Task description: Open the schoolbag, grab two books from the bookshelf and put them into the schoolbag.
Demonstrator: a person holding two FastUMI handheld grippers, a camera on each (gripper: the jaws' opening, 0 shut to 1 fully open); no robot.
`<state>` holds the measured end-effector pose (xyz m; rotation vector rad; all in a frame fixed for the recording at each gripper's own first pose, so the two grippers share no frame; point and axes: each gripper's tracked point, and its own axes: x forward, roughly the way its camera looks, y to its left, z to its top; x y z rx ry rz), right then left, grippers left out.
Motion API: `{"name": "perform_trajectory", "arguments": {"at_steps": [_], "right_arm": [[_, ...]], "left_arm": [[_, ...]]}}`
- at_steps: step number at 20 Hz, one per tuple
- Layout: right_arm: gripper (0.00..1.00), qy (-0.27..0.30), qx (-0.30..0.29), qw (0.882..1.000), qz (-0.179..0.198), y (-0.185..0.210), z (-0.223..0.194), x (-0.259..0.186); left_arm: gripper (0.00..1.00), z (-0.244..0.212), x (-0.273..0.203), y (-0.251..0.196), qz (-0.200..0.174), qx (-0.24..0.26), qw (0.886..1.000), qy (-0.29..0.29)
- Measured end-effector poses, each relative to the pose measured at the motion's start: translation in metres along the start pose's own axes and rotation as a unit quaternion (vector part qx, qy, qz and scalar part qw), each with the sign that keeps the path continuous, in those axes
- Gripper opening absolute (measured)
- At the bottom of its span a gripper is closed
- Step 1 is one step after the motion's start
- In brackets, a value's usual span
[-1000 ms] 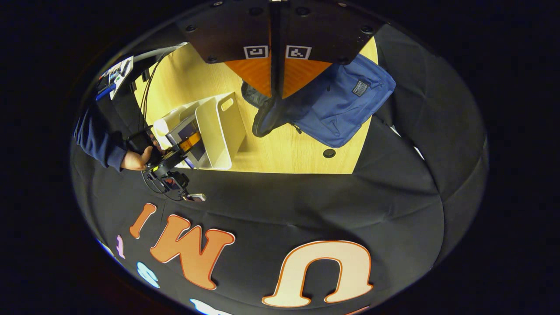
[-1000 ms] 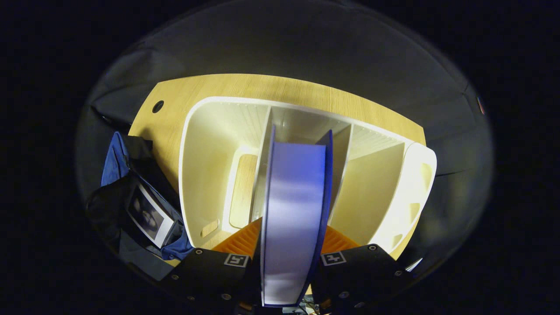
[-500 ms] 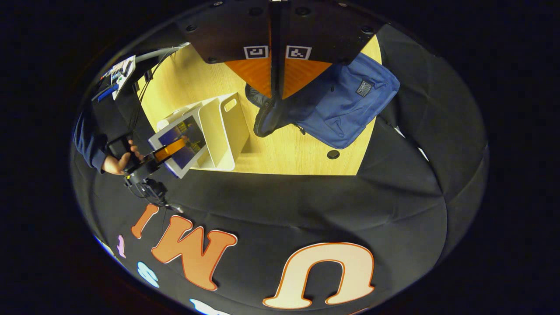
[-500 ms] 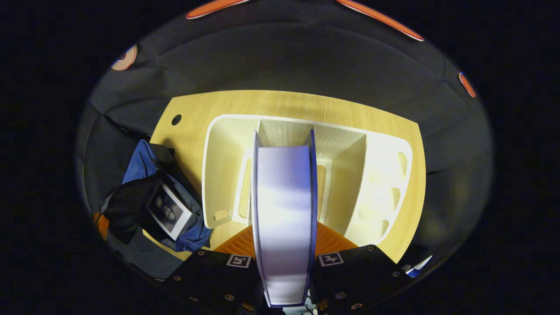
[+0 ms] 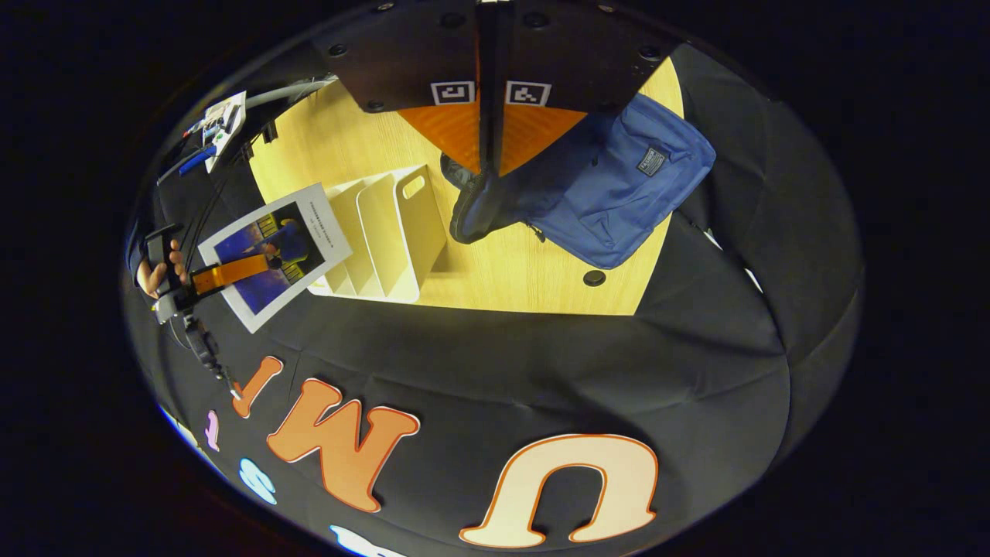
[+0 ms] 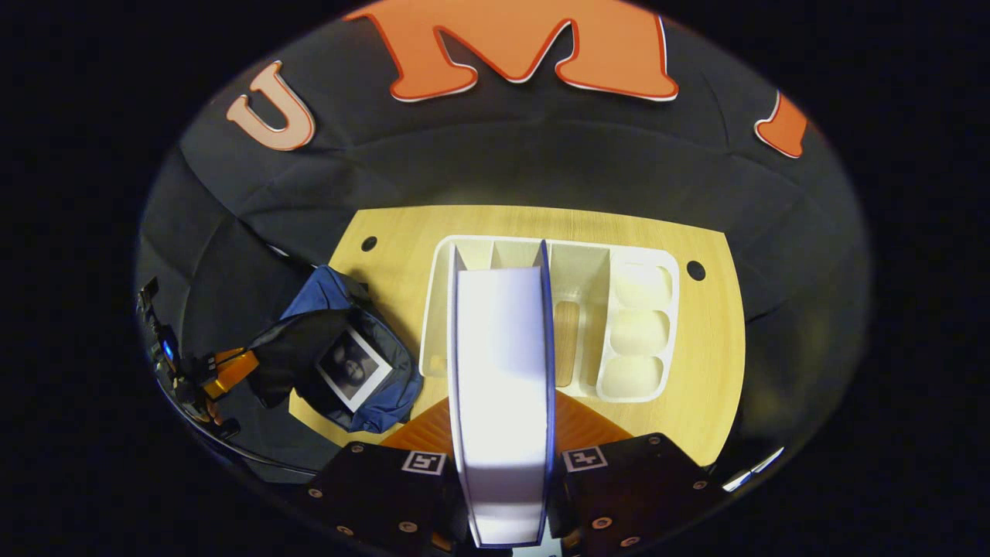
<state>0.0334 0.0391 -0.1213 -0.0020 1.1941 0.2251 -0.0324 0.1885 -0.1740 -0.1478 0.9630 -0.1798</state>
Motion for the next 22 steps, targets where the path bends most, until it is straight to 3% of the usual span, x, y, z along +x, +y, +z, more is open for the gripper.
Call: {"name": "perform_trajectory", "arguments": {"at_steps": [3, 8, 11, 15, 19, 22], "right_arm": [[0.40, -0.008, 0.011, 1.000, 0.025, 0.015, -0.013, -0.011], [0.40, -0.010, 0.054, 0.993, 0.104, 0.060, -0.039, -0.014], [0.40, -0.015, 0.093, 0.984, 0.150, 0.091, -0.059, -0.002], [0.40, -0.014, 0.160, 0.964, 0.213, 0.127, -0.081, 0.014], [0.40, -0.019, 0.197, 0.948, 0.250, 0.167, -0.085, 0.041], [0.39, -0.027, 0.208, 0.946, 0.245, 0.187, -0.089, 0.060]], "left_arm": [[0.01, -0.002, 0.001, -0.001, -0.004, -0.001, 1.000, 0.001], [0.00, 0.000, 0.002, 0.001, 0.000, -0.003, 1.000, -0.002], [0.00, 0.001, 0.000, 0.002, 0.004, 0.001, 1.000, -0.004], [0.00, 0.004, 0.000, 0.005, 0.011, 0.013, 1.000, 0.001], [0.00, 0.007, 0.001, 0.004, 0.010, 0.016, 1.000, 0.005], [0.00, 0.011, 0.001, 0.006, 0.011, 0.023, 1.000, 0.004]]}}
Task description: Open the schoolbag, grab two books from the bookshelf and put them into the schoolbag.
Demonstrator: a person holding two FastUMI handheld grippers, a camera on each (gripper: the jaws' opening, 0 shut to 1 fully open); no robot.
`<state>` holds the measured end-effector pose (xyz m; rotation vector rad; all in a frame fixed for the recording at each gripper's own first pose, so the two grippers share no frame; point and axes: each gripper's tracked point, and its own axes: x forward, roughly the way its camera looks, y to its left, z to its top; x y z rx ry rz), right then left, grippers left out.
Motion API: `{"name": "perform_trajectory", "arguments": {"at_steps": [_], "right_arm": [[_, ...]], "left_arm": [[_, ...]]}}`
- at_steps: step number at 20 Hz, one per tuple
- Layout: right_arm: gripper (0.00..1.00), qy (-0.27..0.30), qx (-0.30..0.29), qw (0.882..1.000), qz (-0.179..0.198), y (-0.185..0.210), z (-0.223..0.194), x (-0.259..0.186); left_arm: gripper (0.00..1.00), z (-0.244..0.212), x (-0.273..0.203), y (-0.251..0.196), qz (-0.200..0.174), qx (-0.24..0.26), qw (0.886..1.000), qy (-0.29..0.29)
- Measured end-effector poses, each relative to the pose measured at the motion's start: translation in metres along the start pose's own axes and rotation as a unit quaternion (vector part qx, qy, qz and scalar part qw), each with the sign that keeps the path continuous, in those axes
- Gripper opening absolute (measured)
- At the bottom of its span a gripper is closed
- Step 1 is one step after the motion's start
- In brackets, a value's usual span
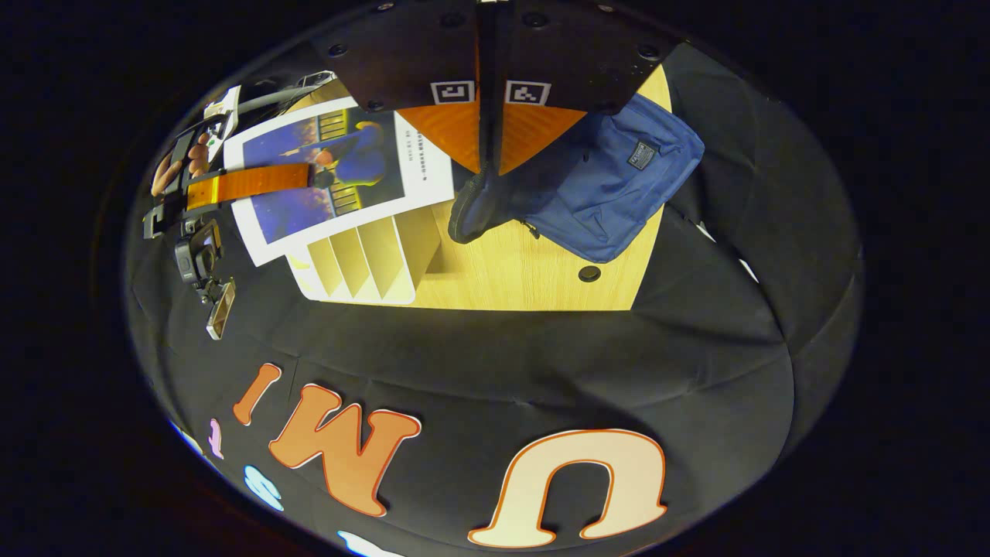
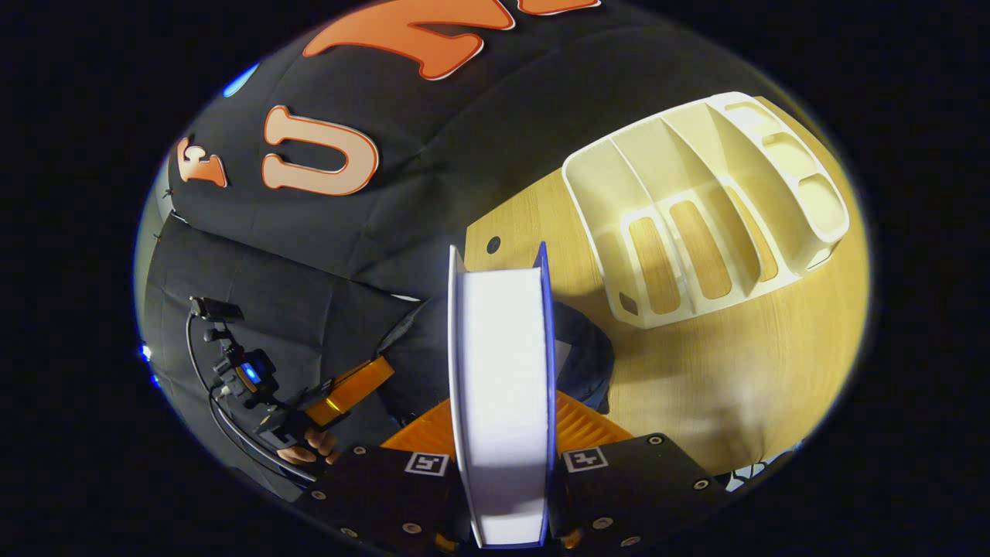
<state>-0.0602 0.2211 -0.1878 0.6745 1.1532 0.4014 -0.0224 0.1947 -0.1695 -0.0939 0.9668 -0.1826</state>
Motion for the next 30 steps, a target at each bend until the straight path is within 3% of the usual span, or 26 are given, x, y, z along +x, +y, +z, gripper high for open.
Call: {"name": "perform_trajectory", "arguments": {"at_steps": [8, 14, 22, 30], "right_arm": [[0.39, -0.001, 0.086, 0.996, 0.015, 0.016, -0.046, 0.068], [0.39, -0.022, 0.162, 0.986, 0.023, 0.023, -0.050, 0.112], [0.39, -0.039, 0.175, 0.984, 0.014, 0.028, -0.051, 0.175], [0.40, -0.048, 0.200, 0.977, 0.052, 0.034, -0.049, 0.210]], "left_arm": [[0.00, 0.005, 0.002, -0.001, -0.008, 0.011, 1.000, 0.005], [0.00, 0.001, 0.004, -0.006, -0.020, 0.022, 0.999, 0.016], [0.00, -0.003, 0.007, -0.009, -0.031, 0.023, 0.999, 0.022], [0.00, -0.005, 0.010, -0.020, -0.040, 0.024, 0.998, 0.030]]}}
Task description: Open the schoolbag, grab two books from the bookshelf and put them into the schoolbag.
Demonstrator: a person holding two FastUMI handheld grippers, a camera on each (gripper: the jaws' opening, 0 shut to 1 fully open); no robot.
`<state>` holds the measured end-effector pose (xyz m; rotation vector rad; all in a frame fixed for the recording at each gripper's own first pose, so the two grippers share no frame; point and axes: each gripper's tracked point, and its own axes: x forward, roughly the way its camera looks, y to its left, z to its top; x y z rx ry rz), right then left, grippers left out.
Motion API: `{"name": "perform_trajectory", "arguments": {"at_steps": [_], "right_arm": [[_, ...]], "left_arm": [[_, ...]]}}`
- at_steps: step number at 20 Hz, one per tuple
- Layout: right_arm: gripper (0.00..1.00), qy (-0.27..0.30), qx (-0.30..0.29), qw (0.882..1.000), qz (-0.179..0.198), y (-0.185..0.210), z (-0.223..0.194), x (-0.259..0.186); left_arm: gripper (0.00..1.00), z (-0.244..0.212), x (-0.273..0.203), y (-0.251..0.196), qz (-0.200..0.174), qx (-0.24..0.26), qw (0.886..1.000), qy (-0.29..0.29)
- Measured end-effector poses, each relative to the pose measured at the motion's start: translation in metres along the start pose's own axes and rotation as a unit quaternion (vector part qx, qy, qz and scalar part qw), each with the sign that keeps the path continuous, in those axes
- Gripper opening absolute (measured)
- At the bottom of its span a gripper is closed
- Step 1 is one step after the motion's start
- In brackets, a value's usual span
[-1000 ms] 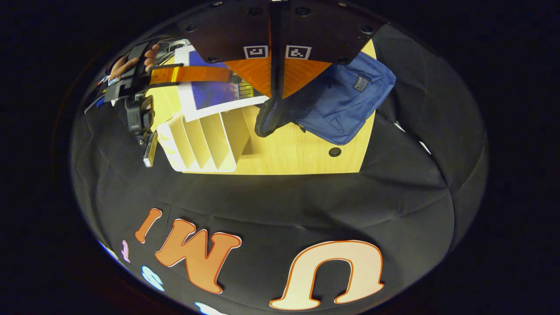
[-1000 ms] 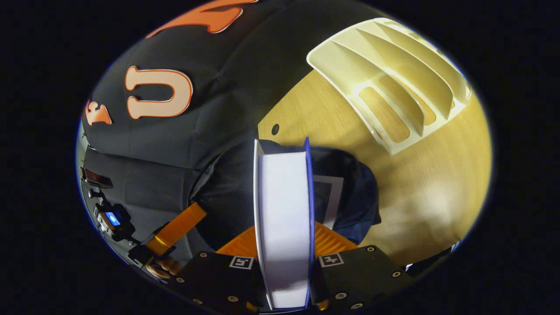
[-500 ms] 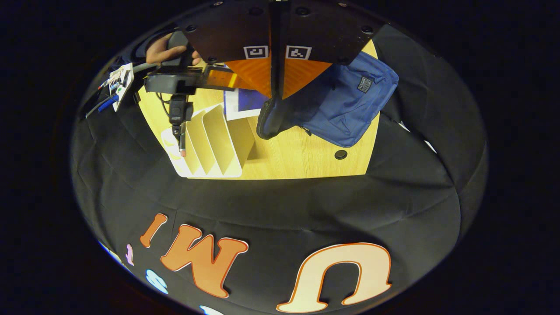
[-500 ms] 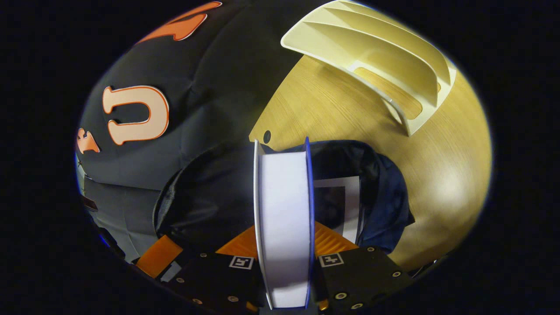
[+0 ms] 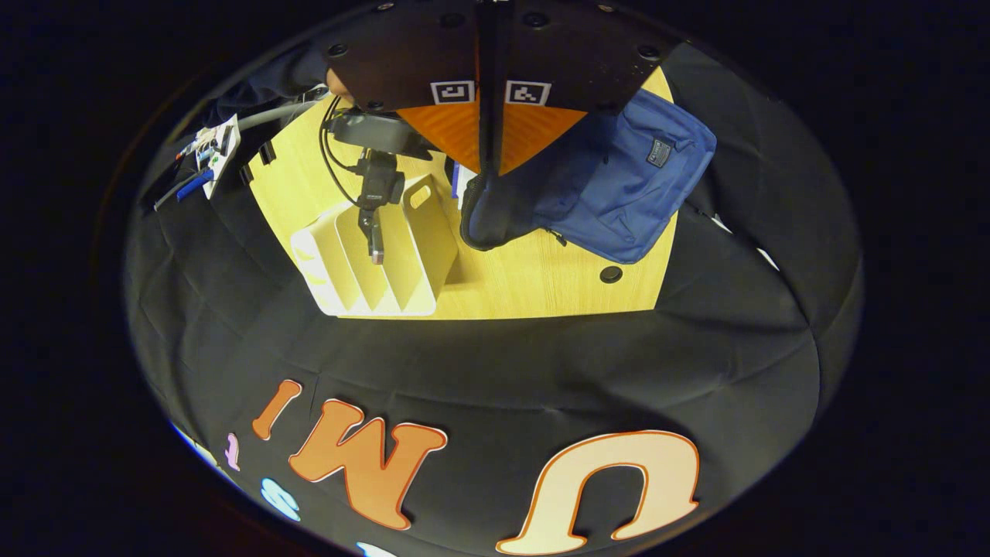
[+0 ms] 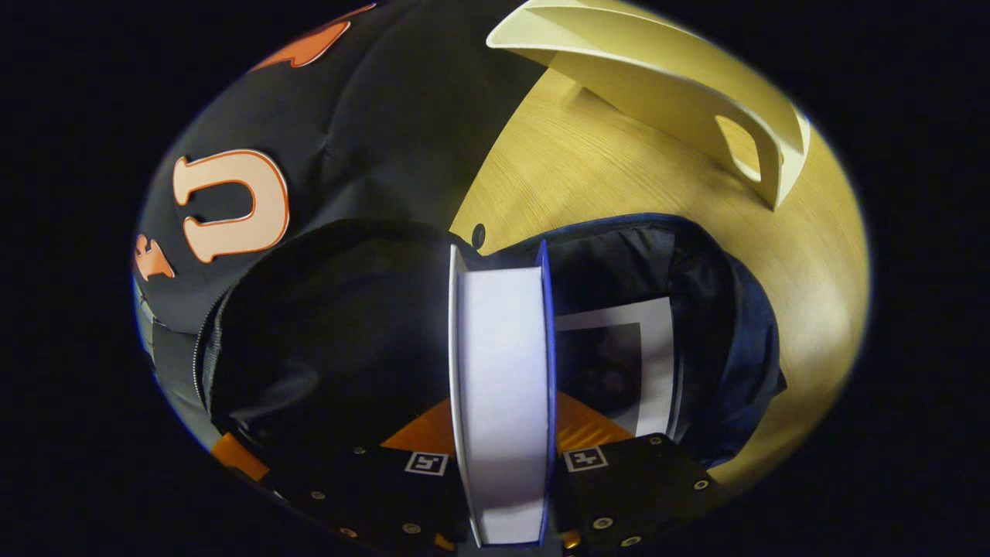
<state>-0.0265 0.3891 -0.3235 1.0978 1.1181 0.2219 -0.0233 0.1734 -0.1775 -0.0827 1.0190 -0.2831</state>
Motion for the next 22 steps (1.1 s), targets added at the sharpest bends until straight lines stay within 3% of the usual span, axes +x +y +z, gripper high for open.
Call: {"name": "perform_trajectory", "arguments": {"at_steps": [5, 6, 7, 8, 9, 11, 13, 15, 16, 22], "right_arm": [[0.39, -0.002, 0.000, 1.000, 0.008, 0.001, -0.002, 0.012], [0.30, -0.003, -0.003, 1.000, 0.011, -0.001, -0.002, 0.016], [0.30, -0.001, -0.004, 1.000, 0.012, -0.003, -0.003, 0.019], [0.40, 0.008, 0.000, 1.000, 0.013, -0.003, -0.005, 0.020], [0.31, 0.015, -0.002, 1.000, 0.010, -0.005, -0.009, 0.019], [0.54, 0.037, -0.008, 0.999, -0.026, -0.017, -0.018, 0.024], [0.47, 0.069, -0.028, 0.993, -0.088, -0.041, -0.023, 0.013], [0.72, 0.084, -0.037, 0.991, -0.098, -0.050, -0.028, 0.007], [0.94, 0.093, -0.037, 0.991, -0.095, -0.044, -0.035, 0.004], [0.99, 0.144, -0.089, 0.979, -0.113, -0.045, -0.051, -0.029]], "left_arm": [[0.00, -0.003, 0.002, -0.009, -0.005, 0.008, 1.000, 0.005], [0.01, -0.003, 0.003, -0.010, -0.006, 0.010, 1.000, 0.006], [0.01, -0.002, 0.004, -0.010, -0.004, 0.012, 1.000, 0.006], [0.00, -0.003, 0.004, -0.010, -0.001, 0.010, 1.000, 0.007], [0.00, -0.002, 0.004, -0.008, 0.000, 0.010, 1.000, 0.005], [0.00, 0.000, 0.004, -0.003, 0.005, 0.006, 1.000, 0.001], [0.00, -0.004, 0.007, 0.001, 0.004, -0.007, 1.000, 0.004], [0.00, -0.006, 0.007, 0.002, 0.002, -0.014, 1.000, 0.003], [0.00, -0.005, 0.006, 0.003, 0.001, -0.019, 1.000, 0.000], [0.00, -0.006, 0.006, 0.006, 0.006, -0.038, 0.999, -0.009]]}}
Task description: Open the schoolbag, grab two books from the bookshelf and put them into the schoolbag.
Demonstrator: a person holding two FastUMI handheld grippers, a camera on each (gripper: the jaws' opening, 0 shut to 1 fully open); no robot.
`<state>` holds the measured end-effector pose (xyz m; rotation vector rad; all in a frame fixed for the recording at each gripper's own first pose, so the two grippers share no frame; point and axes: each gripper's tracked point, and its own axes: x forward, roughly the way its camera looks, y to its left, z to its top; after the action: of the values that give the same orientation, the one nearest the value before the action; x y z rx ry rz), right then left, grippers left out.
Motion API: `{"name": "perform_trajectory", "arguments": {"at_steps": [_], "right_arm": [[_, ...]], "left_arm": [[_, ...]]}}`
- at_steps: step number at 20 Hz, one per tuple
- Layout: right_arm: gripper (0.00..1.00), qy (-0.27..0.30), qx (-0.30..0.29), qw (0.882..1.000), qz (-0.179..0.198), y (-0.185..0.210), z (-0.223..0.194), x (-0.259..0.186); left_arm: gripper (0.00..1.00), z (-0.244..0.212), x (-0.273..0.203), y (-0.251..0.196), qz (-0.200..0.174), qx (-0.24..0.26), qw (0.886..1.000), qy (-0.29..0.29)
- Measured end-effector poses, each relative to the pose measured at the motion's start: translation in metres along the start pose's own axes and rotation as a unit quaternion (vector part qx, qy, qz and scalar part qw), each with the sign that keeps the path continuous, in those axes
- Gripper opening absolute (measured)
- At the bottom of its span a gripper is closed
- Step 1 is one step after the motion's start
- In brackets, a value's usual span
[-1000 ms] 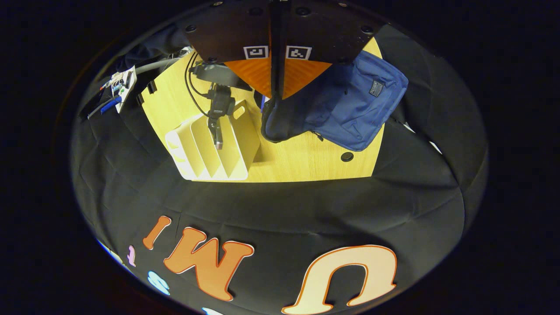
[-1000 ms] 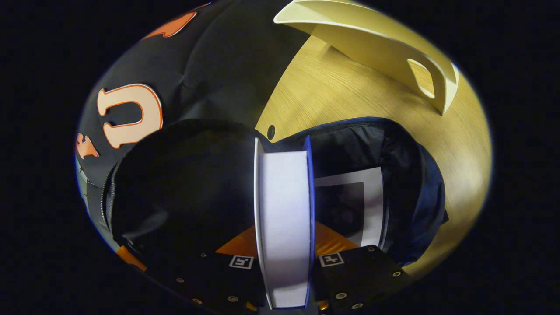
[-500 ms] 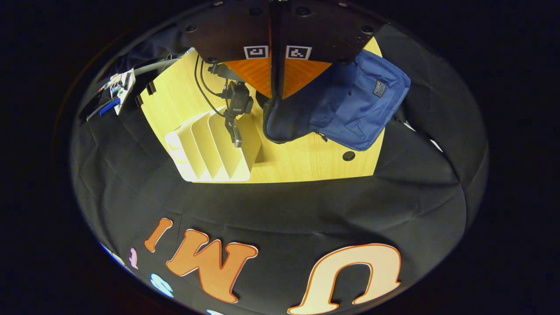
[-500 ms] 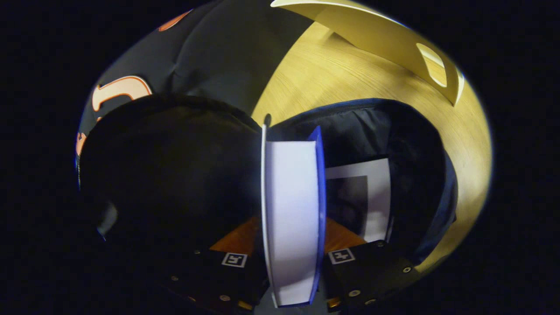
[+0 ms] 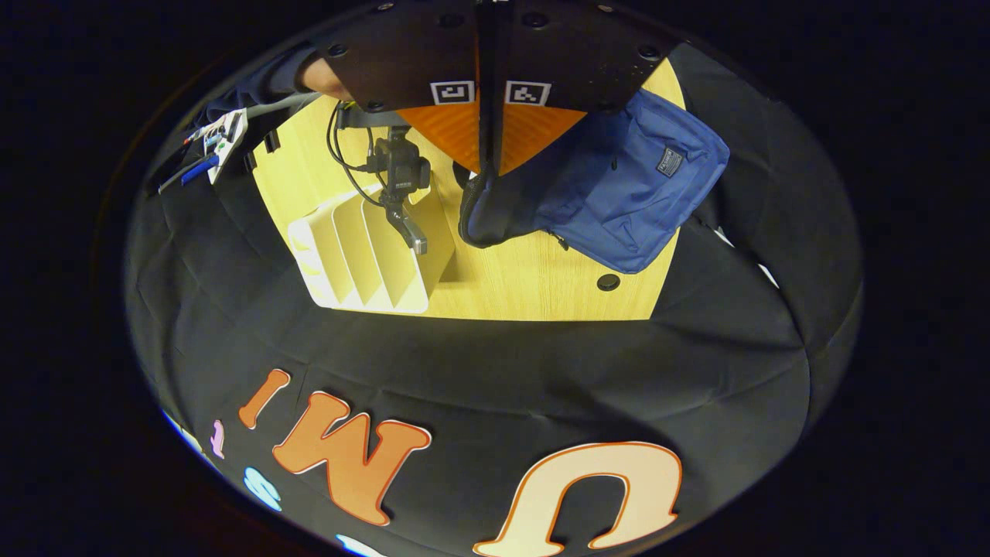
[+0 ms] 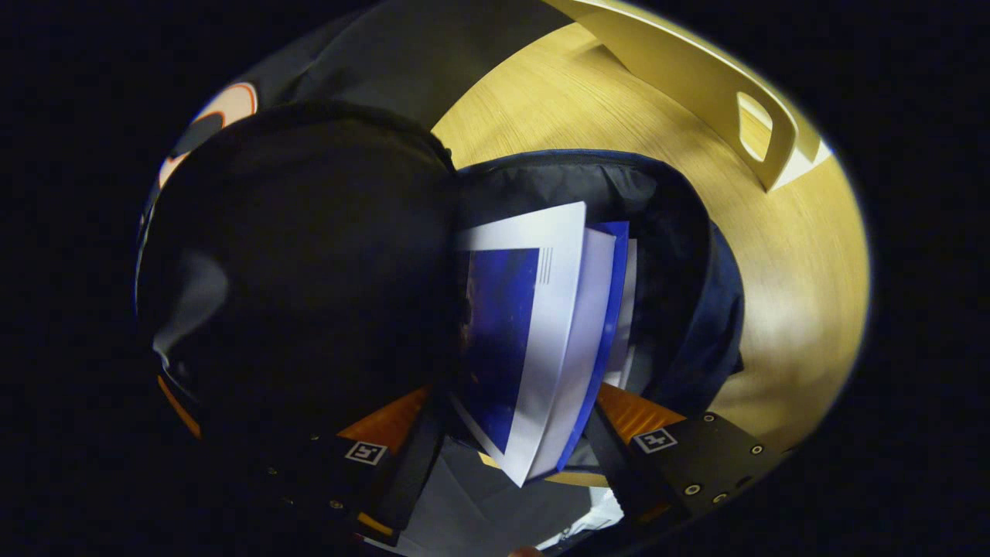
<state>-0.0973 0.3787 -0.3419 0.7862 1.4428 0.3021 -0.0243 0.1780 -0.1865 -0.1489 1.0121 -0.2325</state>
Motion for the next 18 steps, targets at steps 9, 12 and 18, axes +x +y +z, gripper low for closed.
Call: {"name": "perform_trajectory", "arguments": {"at_steps": [9, 12, 18], "right_arm": [[0.98, 0.023, -0.047, 0.999, 0.002, -0.007, -0.008, -0.052], [0.97, 0.000, -0.078, 0.997, -0.008, -0.016, 0.000, -0.081], [0.97, -0.071, -0.125, 0.989, -0.028, -0.037, 0.026, -0.149]], "left_arm": [[0.00, -0.002, -0.001, 0.003, 0.009, -0.024, 1.000, -0.010], [0.01, -0.005, -0.001, 0.001, 0.014, -0.024, 1.000, -0.009], [0.01, -0.016, 0.012, -0.008, 0.025, -0.015, 1.000, -0.002]]}}
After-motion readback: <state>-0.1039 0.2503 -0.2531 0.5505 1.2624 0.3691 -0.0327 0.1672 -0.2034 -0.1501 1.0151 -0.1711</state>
